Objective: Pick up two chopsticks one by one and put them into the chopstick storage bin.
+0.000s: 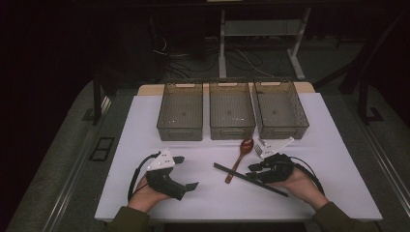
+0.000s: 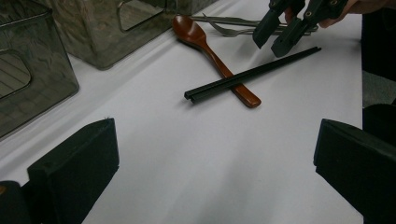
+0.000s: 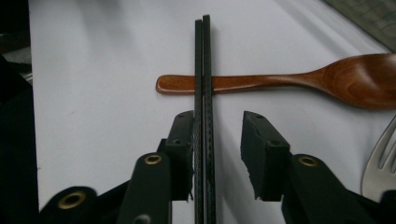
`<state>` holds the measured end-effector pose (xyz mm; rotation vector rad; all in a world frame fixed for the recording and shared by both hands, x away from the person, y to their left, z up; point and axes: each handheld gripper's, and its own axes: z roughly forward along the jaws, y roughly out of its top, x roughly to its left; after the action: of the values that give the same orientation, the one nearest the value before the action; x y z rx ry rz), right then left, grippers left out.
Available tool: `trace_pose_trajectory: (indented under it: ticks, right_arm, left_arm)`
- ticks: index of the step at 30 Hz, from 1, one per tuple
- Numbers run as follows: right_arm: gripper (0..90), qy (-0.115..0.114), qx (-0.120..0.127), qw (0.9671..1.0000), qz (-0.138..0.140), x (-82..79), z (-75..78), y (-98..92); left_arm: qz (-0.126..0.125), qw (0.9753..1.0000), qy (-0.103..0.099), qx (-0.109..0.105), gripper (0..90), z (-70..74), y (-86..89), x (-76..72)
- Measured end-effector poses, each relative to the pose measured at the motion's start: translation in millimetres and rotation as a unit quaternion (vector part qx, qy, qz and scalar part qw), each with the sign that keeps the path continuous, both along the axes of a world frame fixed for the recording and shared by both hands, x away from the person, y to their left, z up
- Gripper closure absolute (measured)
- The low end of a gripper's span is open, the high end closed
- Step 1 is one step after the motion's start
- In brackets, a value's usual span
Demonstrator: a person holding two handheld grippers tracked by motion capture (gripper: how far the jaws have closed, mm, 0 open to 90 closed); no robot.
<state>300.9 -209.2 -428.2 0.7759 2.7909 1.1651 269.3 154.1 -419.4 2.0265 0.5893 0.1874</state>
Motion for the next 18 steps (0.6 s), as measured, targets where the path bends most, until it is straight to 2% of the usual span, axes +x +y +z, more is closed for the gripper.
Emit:
trace_pose_trajectory:
  ticks: [5,18]
  right_arm:
    - [75.0,0.001,-0.017,0.9999,0.003,0.0,-2.9,1.8]
    - [79.4,0.008,-0.038,0.9992,0.009,-0.4,-5.9,3.4]
  left_arm:
    - [-0.001,1.0000,-0.001,-0.001,0.0,-0.1,0.1,-0.1]
    - [-0.001,1.0000,-0.001,0.000,0.0,-0.1,0.0,-0.4]
